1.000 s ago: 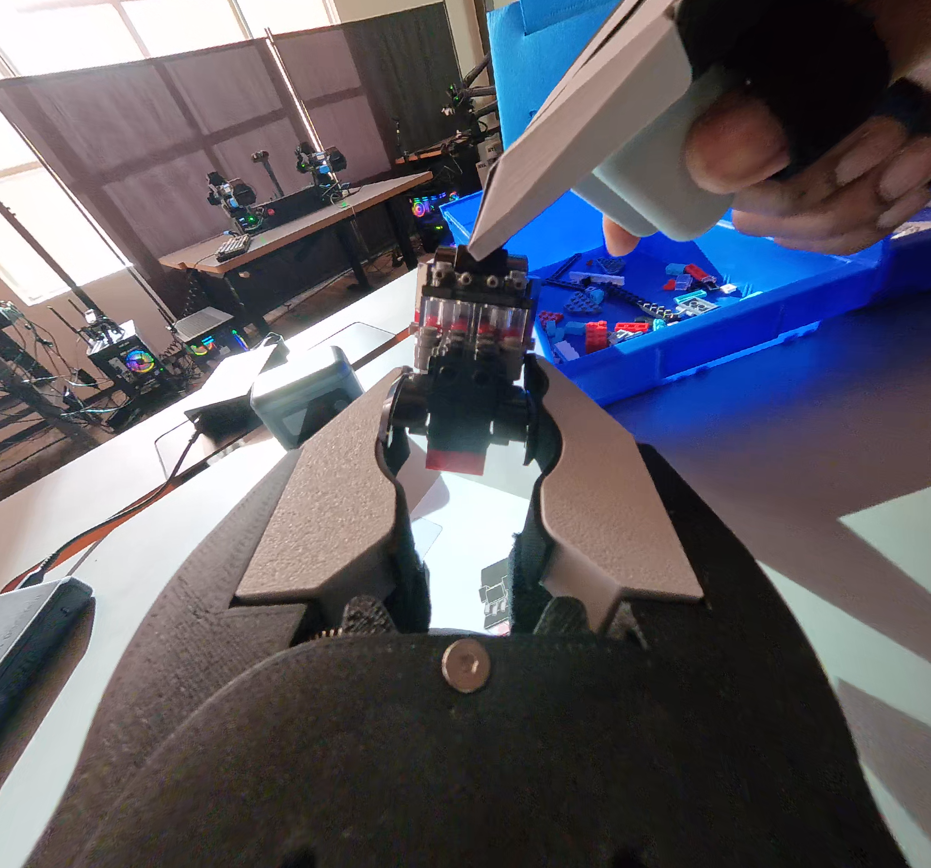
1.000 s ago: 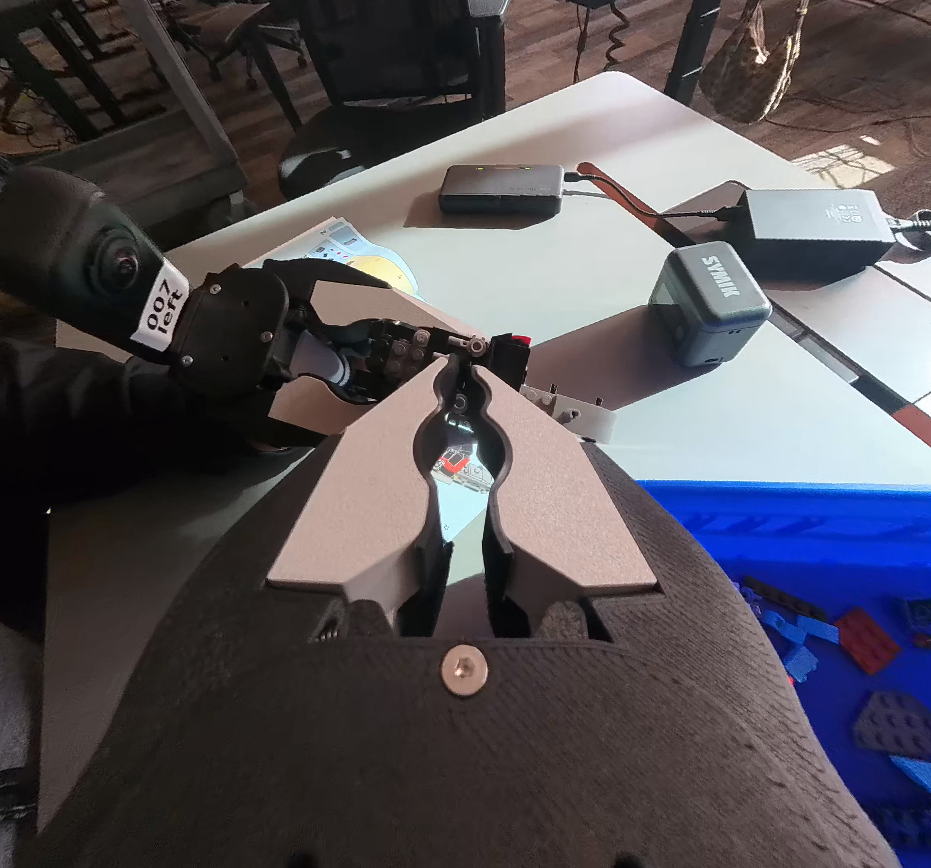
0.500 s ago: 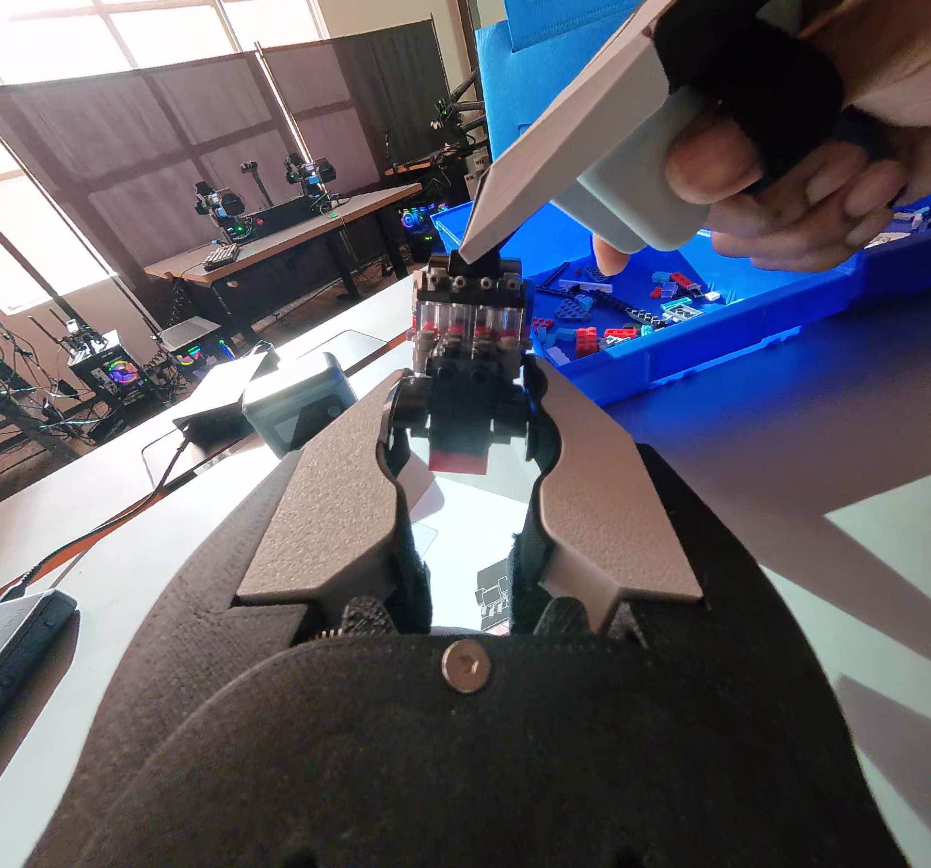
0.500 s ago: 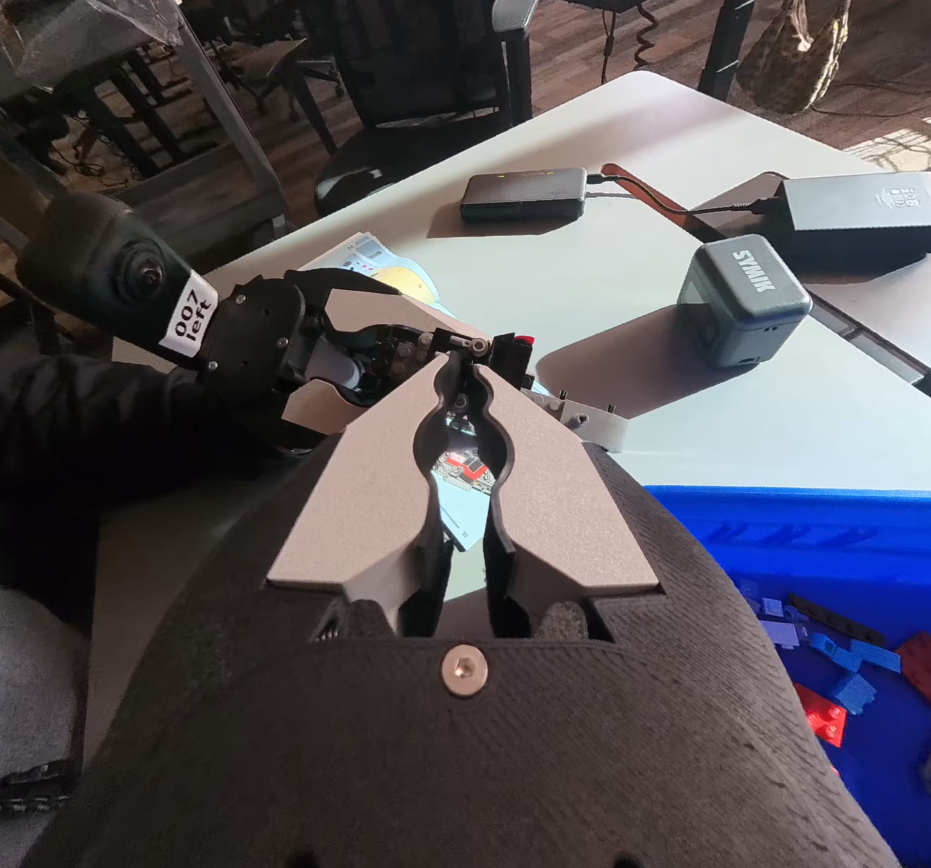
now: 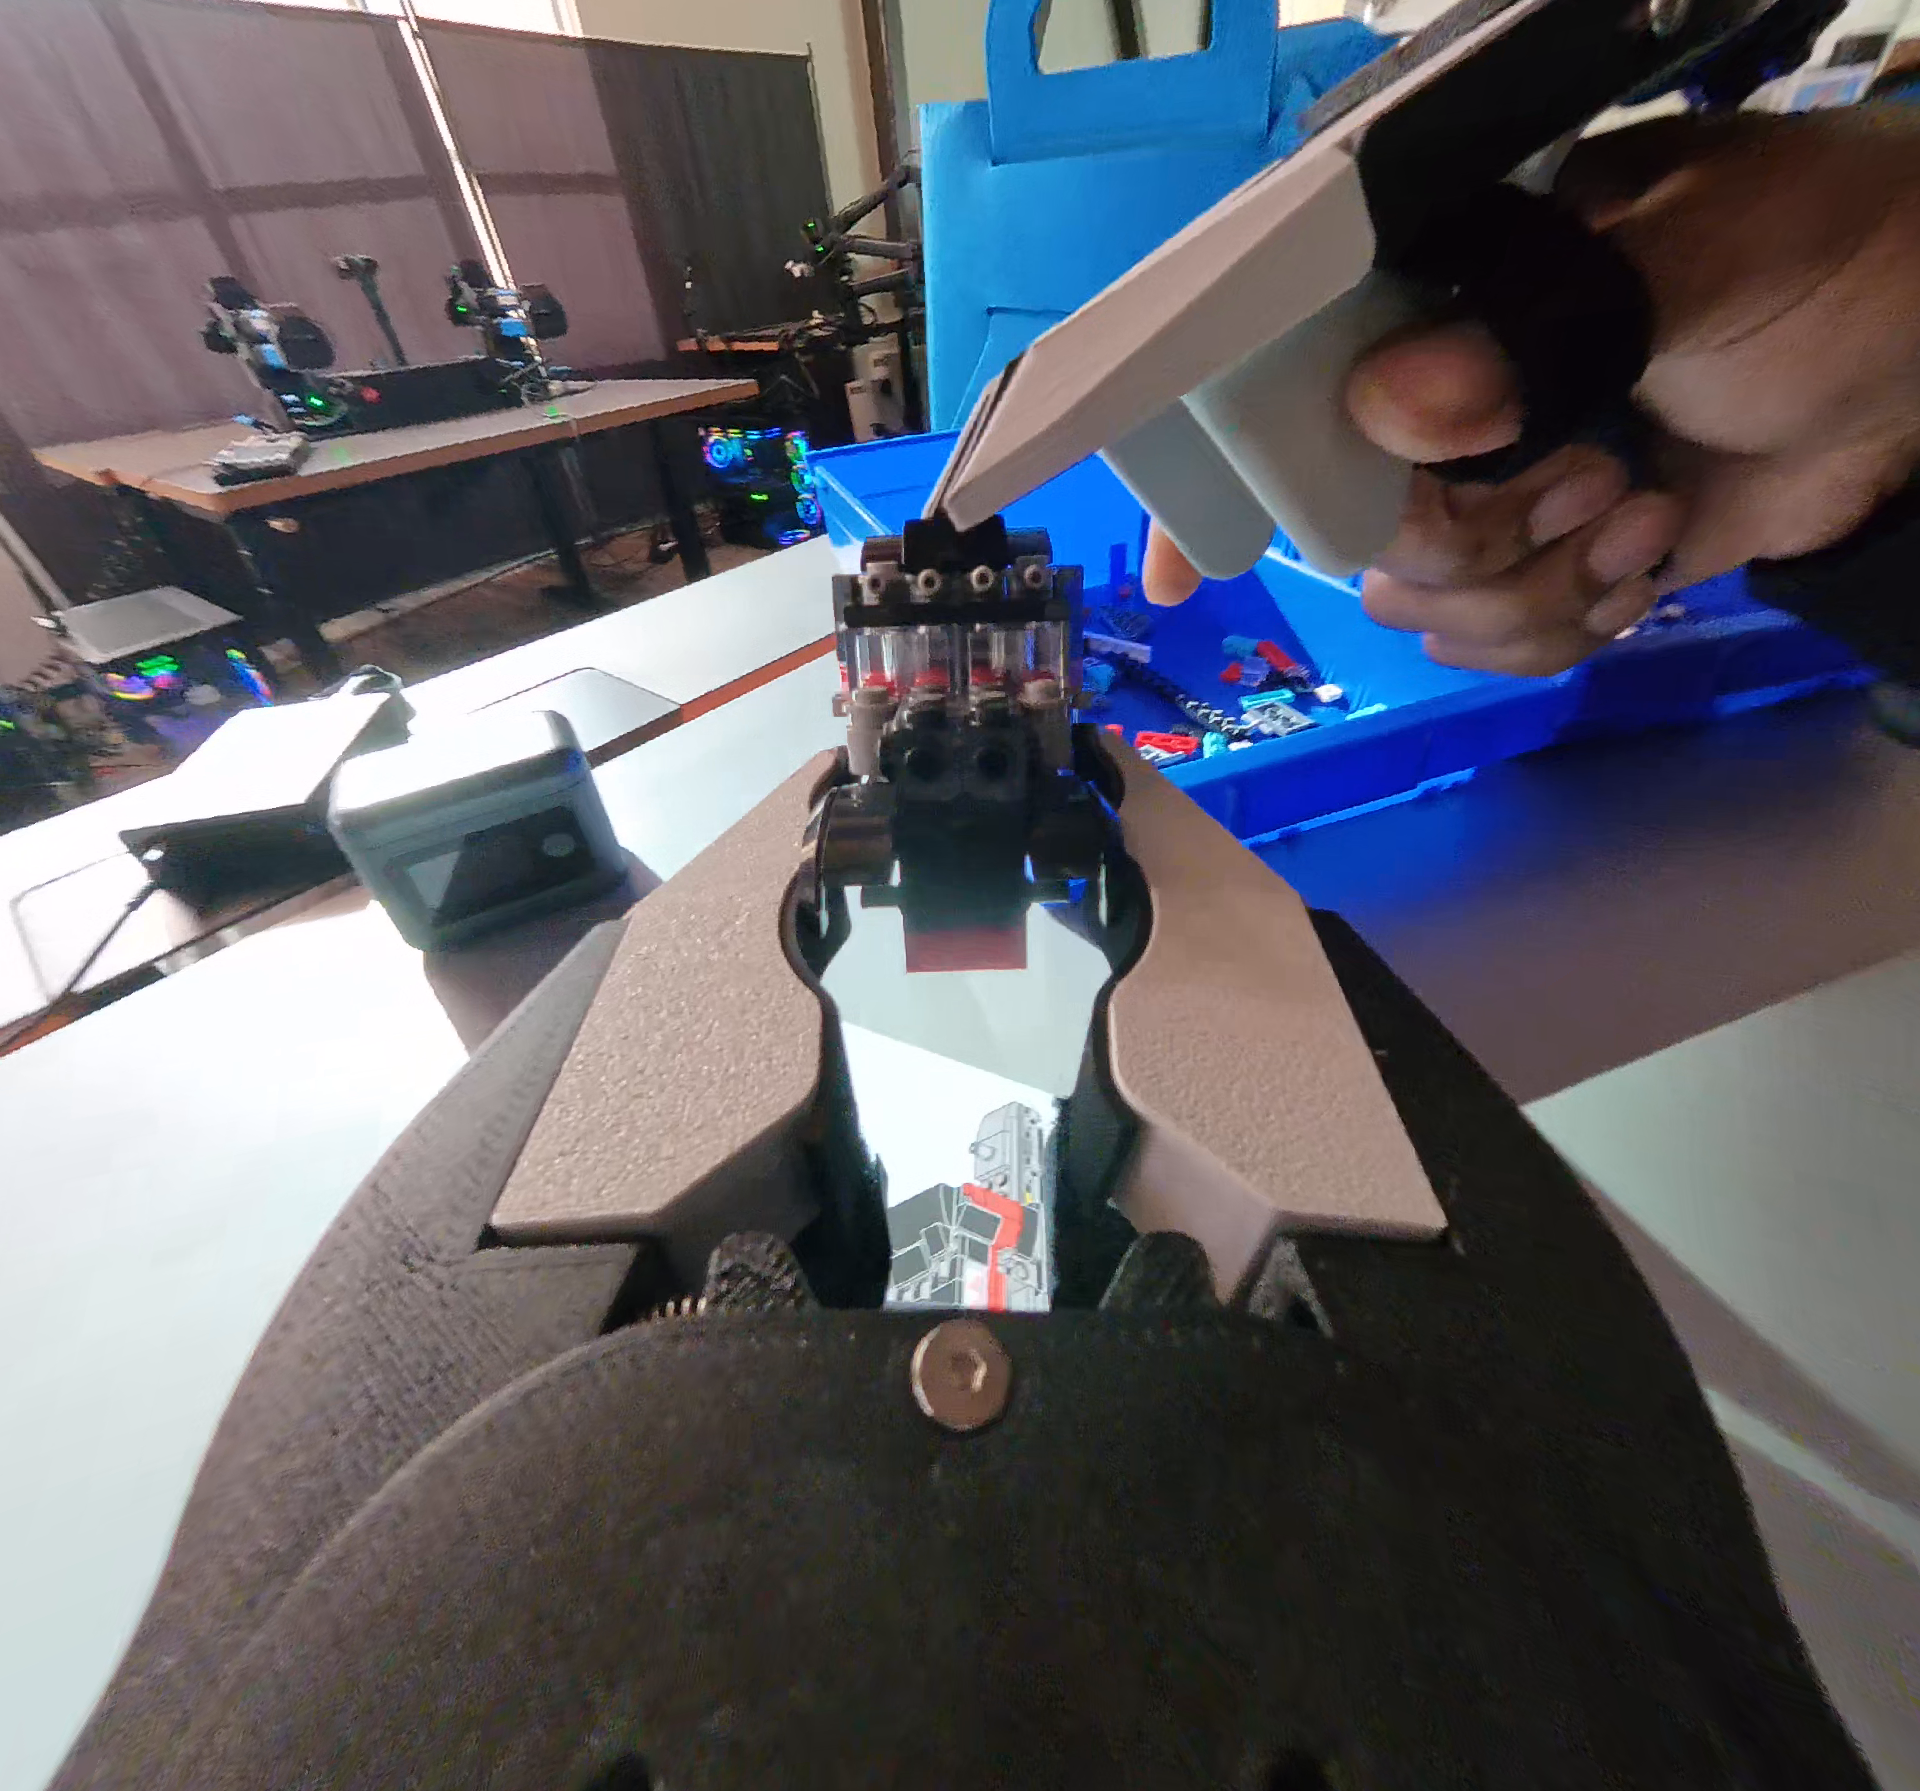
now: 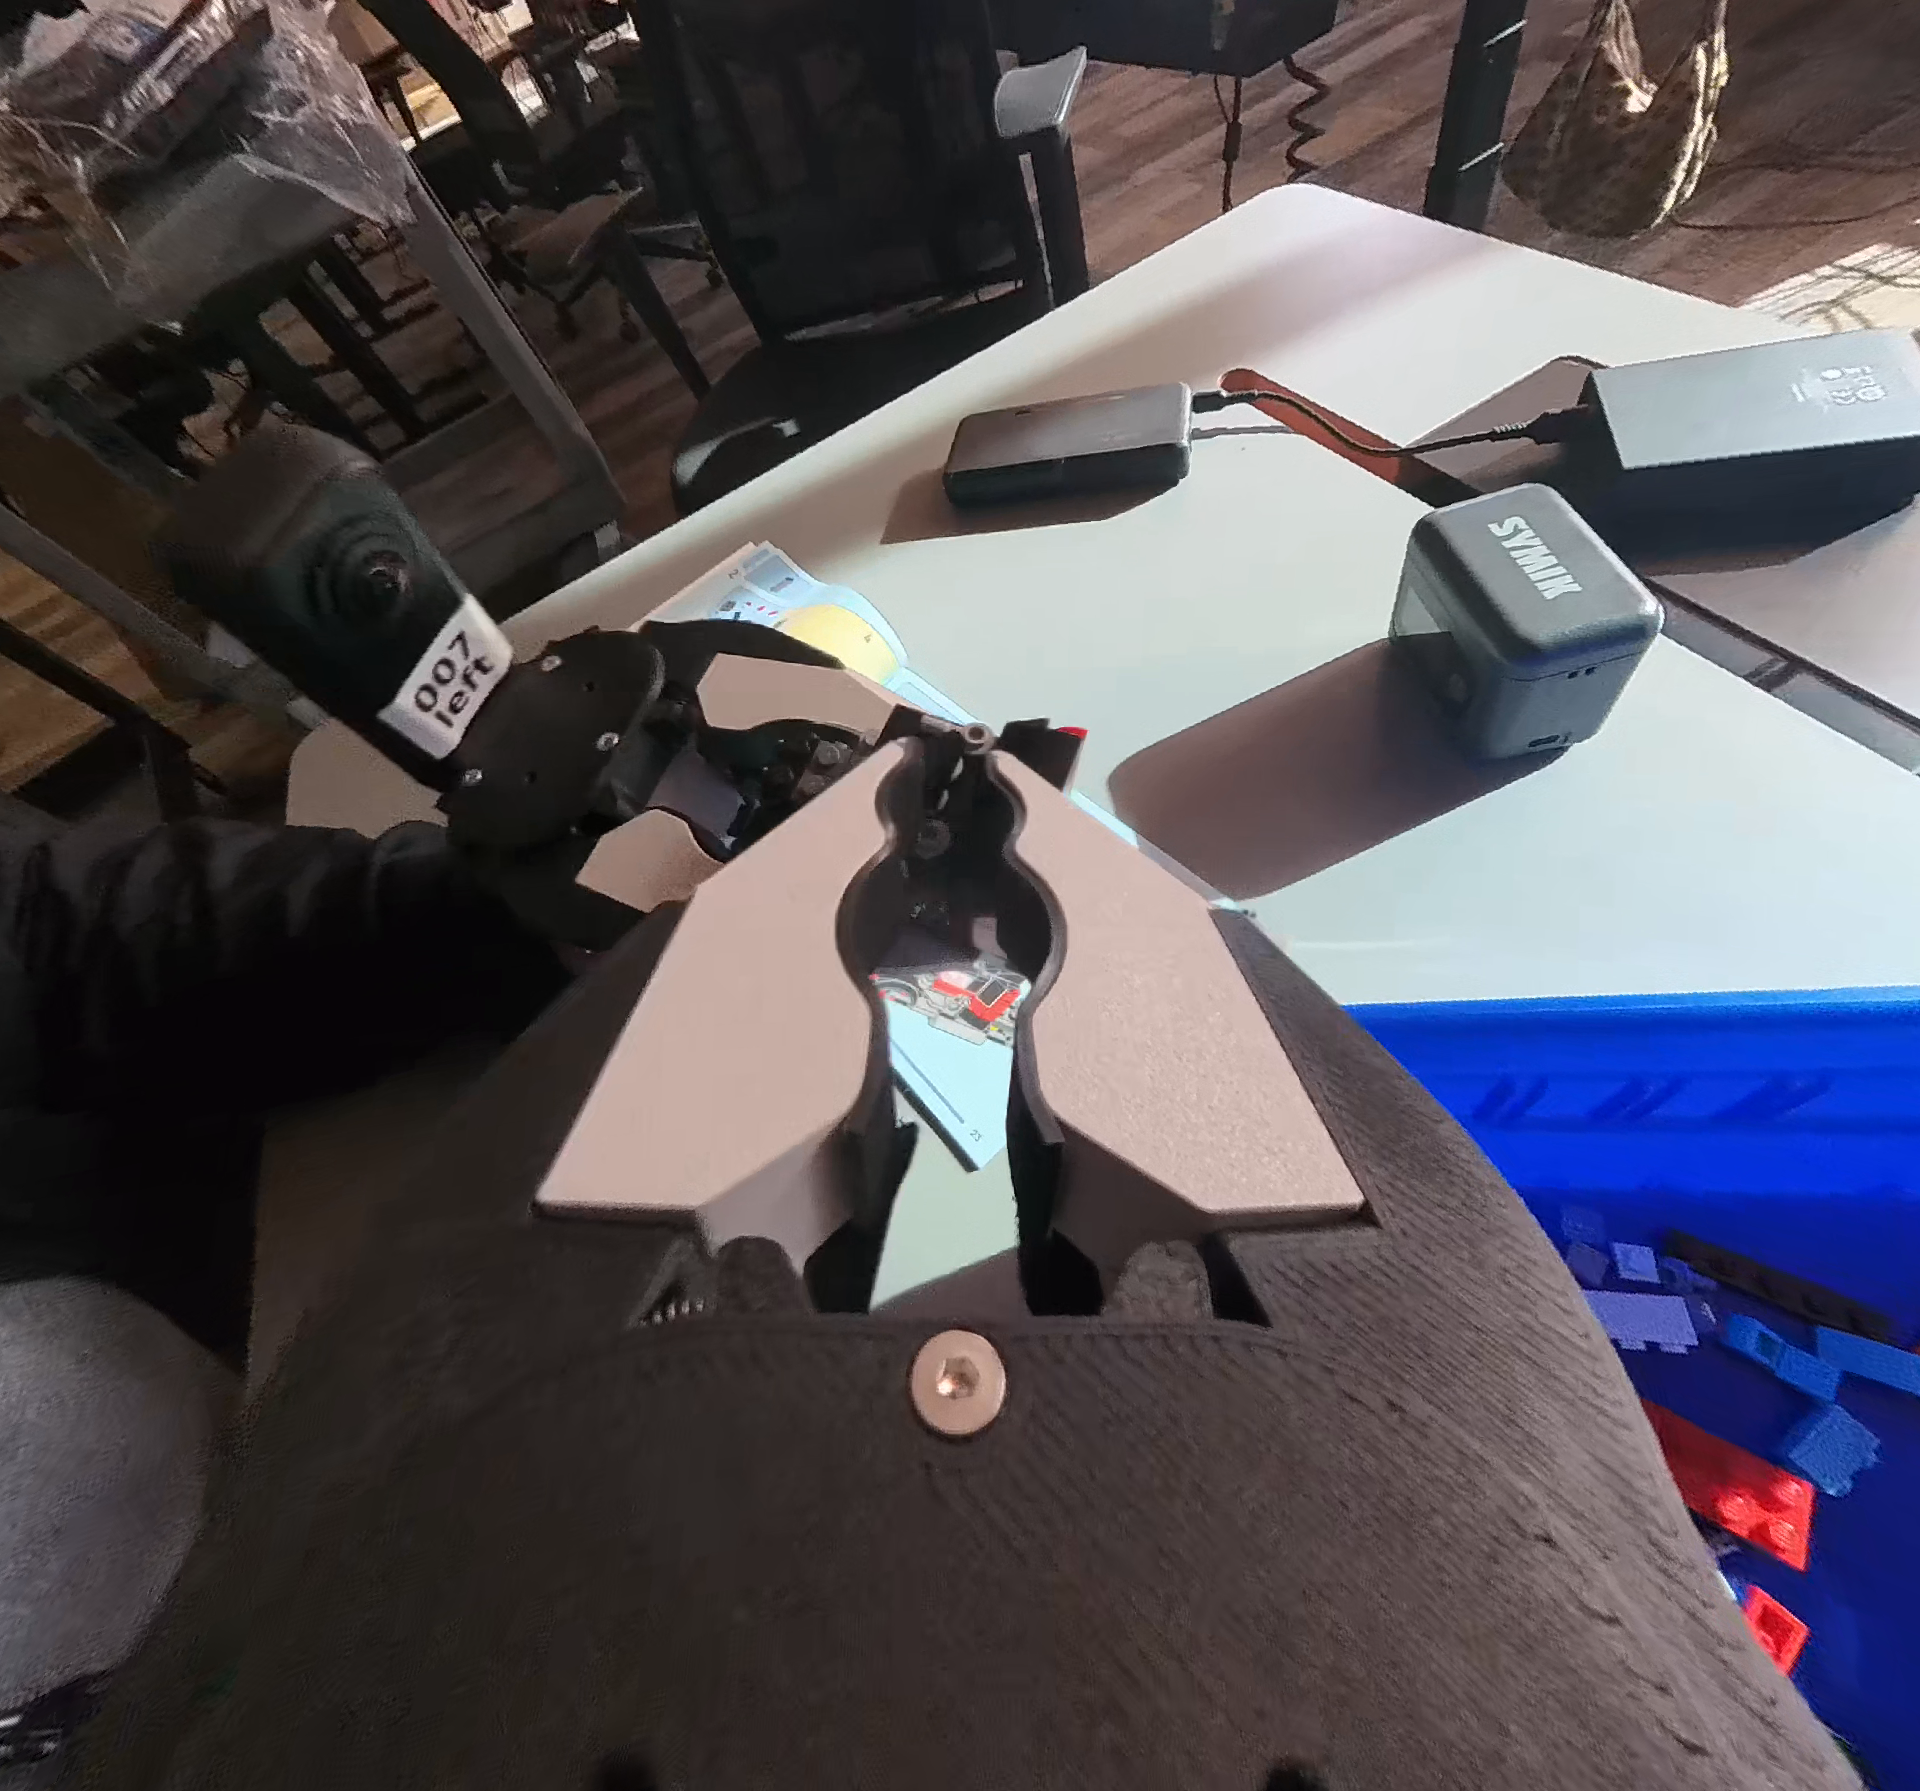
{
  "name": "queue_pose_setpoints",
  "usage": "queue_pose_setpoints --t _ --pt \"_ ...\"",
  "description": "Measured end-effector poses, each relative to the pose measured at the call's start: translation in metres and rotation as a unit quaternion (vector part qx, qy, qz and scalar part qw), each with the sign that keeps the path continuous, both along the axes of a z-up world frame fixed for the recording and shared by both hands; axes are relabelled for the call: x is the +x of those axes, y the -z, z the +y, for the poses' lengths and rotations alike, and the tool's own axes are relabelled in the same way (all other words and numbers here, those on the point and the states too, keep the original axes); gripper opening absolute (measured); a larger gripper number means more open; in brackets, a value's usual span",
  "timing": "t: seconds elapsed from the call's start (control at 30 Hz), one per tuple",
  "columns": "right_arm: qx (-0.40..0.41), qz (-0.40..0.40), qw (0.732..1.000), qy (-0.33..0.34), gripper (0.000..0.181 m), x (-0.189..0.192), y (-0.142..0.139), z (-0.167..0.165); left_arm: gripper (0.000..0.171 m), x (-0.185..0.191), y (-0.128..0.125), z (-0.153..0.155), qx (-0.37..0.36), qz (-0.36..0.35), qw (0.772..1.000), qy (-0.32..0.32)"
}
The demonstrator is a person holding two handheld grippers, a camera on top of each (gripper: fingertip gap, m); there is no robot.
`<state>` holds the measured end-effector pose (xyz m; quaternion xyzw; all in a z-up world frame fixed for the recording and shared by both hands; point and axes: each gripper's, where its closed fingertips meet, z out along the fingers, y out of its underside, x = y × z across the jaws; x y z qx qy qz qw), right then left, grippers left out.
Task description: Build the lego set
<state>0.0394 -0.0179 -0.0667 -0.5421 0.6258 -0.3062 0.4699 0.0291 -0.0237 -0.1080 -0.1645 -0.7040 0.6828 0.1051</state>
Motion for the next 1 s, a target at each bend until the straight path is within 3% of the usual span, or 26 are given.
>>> queue_pose_setpoints --t 0.3,0.57,0.73,1.0 --pt "-0.012 -0.064 0.998 -0.026 0.032 -0.008 -0.028 -0.007 0.043 -0.005 -0.014 0.009 0.014 0.158 0.981 0.111" --pt "-0.169 -0.116 0.972 -0.114 0.052 -0.025 -0.038 0.004 0.044 -0.019 -0.03 0.03 0.039 0.292 0.917 0.268" --pt "-0.238 -0.122 0.949 -0.165 0.061 -0.033 -0.029 0.016 0.044 -0.029 -0.036 0.046 0.056 0.323 0.879 0.346" --pt "-0.27 -0.174 0.915 -0.245 0.062 -0.047 -0.029 0.047 0.044 -0.046 -0.037 0.072 0.103 0.345 0.818 0.449"
